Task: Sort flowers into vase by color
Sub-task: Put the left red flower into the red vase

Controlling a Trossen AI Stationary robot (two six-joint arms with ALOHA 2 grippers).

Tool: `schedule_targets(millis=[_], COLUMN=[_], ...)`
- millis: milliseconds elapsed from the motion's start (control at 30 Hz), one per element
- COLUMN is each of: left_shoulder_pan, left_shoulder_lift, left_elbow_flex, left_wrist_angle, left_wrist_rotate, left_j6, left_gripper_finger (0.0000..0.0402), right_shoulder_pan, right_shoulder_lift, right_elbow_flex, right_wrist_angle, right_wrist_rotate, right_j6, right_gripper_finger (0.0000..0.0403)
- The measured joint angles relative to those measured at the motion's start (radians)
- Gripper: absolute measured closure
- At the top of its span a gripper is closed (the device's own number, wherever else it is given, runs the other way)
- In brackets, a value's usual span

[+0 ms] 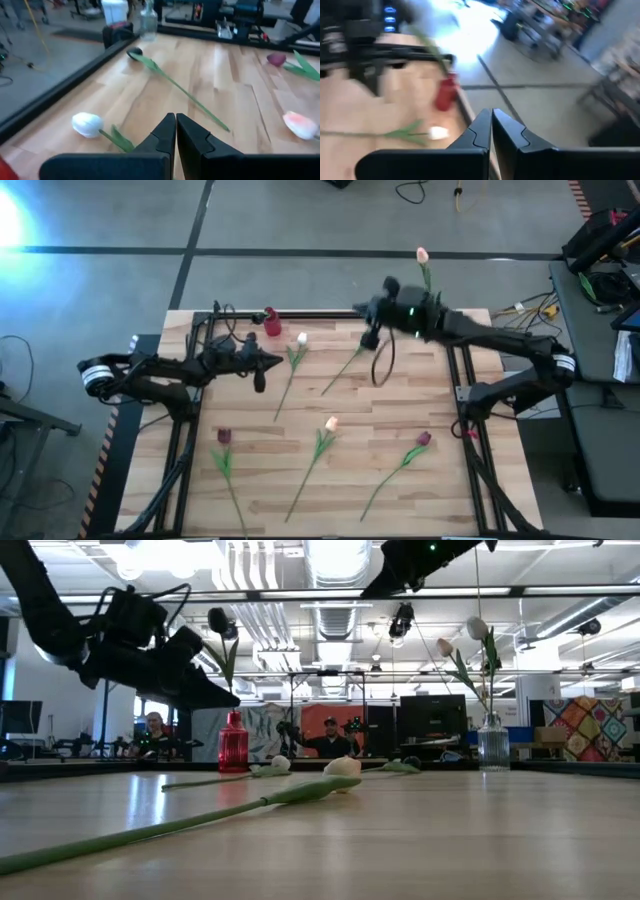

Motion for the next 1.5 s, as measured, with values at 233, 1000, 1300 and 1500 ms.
schedule_targets(millis=[233, 1000, 1300, 1500], left_shoulder_pan=[-0.108, -0.311, -0.385, -0.467], left_shoulder_lift=[0.0, 0.0, -0.02, -0.098], left_elbow_flex=[0.085, 0.287, 0.285, 0.299], left_wrist_angle=[-0.223, -0.8, -0.985, -1.209], left_wrist_rotate=[-0.17, -0.353, -0.41, -0.434], left_j6=[0.032, -0.306, -0.361, -0.417], left_gripper_finger=[0.0402, 0.0402, 0.0402, 0.0402], right_shoulder_pan=[0.116, 0.426, 0.436, 0.436], right_shoulder_lift=[-0.017, -0.045, -0.042, -0.042], right_elbow_flex=[-0.202, -0.513, -0.577, -0.579], right_wrist_angle=[0.251, 0.449, 0.546, 0.545], right_wrist_rotate=[0.002, -0.001, 0.002, 0.002], right_j6=[-0.011, 0.14, 0.147, 0.145], right_gripper_finger=[0.0394, 0.0394, 0.0394, 0.0394])
